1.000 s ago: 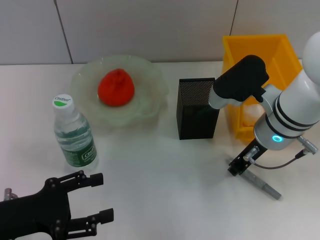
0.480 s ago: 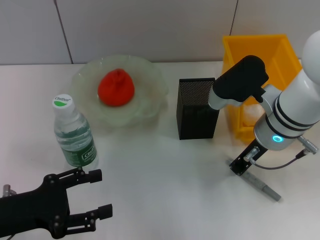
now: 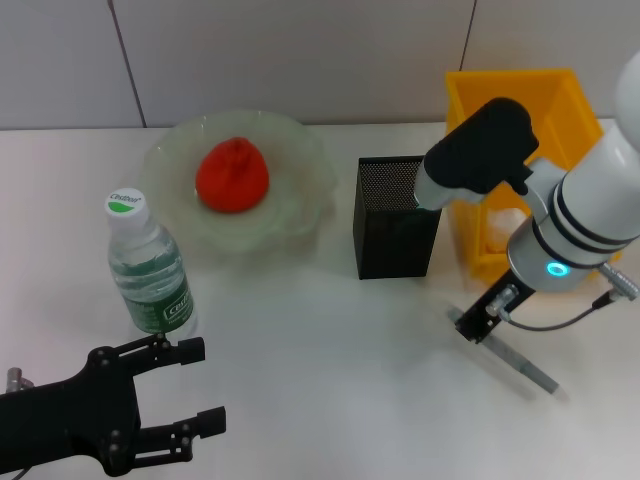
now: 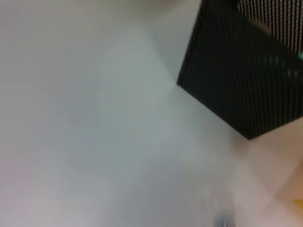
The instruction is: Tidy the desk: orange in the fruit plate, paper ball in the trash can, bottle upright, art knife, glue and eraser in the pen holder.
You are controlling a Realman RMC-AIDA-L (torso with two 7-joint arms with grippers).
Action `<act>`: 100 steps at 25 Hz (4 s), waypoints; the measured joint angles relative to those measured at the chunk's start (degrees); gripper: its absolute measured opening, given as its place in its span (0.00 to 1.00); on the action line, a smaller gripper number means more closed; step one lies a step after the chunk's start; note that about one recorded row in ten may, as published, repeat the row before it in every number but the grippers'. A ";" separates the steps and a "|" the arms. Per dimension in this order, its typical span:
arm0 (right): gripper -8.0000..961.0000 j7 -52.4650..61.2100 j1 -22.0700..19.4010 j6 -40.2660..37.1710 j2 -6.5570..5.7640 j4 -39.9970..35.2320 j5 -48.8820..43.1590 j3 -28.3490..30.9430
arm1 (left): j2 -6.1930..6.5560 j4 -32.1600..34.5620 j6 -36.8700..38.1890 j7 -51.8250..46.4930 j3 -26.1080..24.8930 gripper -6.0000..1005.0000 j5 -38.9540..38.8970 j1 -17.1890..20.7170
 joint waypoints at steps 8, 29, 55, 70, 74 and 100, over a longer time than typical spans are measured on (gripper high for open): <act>0.16 -1.33 -4.94 -4.70 -0.09 -18.06 3.26 -0.12 | 0.00 0.00 0.20 0.23 0.00 0.81 0.04 0.17; 0.15 -43.28 -17.10 14.97 -0.14 -15.04 46.86 17.71 | 0.25 0.00 0.10 0.10 -0.61 0.81 -0.04 -0.25; 0.18 -85.97 -4.86 17.39 -0.40 25.03 66.65 32.12 | -0.36 -0.01 -0.21 0.54 -0.70 0.81 0.11 -0.14; 0.20 -90.15 -2.81 22.52 -0.10 30.82 67.45 32.08 | -0.44 -0.70 -0.21 0.53 -0.70 0.81 0.32 0.08; 0.21 -90.33 -3.09 22.85 0.05 31.45 67.49 31.84 | -0.44 -0.70 -0.21 0.53 -0.70 0.81 0.27 0.07; 0.71 -85.92 -26.26 -16.46 -2.16 14.47 63.59 37.37 | 1.20 -0.79 1.33 -0.96 -0.56 0.81 0.43 -0.44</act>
